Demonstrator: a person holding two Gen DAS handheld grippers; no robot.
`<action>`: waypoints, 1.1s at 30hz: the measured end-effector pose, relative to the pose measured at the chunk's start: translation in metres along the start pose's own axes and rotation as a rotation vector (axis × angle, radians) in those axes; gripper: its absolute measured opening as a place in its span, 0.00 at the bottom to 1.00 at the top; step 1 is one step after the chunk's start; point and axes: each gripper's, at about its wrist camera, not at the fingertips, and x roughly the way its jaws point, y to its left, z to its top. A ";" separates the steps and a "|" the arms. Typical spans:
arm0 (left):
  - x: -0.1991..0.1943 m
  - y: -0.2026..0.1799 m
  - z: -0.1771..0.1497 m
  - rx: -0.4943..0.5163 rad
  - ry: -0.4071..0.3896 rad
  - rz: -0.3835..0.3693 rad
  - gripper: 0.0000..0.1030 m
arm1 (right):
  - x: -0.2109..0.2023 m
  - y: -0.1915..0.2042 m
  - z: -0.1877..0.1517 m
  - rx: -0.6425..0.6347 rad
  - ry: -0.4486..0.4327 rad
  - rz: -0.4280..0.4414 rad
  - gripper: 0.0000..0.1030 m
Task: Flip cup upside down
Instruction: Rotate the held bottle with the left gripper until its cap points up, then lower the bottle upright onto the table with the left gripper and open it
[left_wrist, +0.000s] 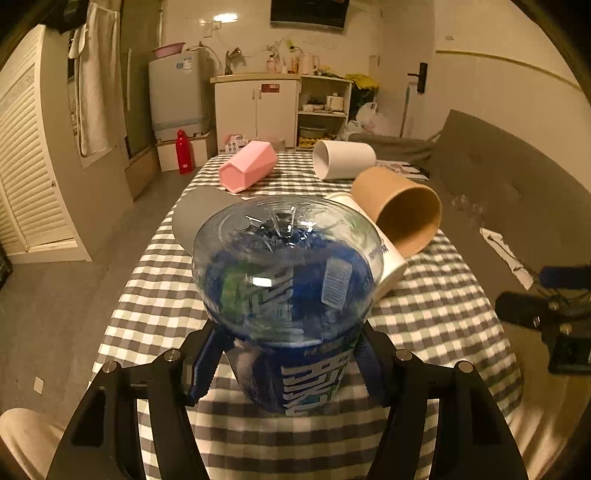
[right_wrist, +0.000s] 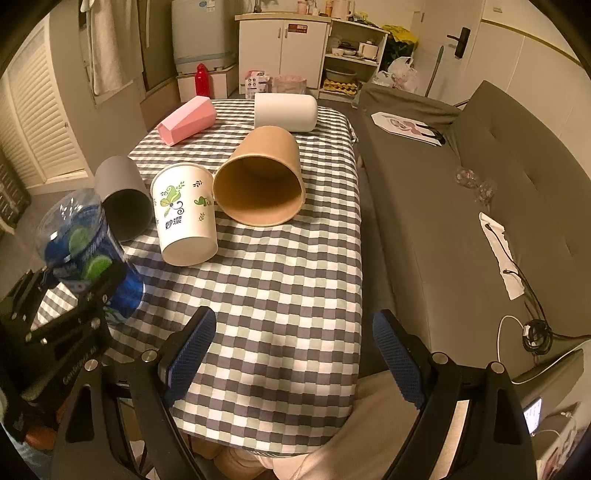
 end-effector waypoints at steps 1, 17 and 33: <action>-0.001 0.001 -0.001 0.000 0.002 -0.002 0.65 | 0.000 0.000 0.001 0.001 0.000 0.000 0.85; -0.049 0.020 0.001 -0.046 -0.010 0.016 0.85 | -0.038 0.011 0.003 0.017 -0.136 0.079 0.85; -0.094 0.054 -0.019 -0.118 -0.051 0.074 0.85 | -0.038 0.043 -0.031 -0.054 -0.267 0.133 0.85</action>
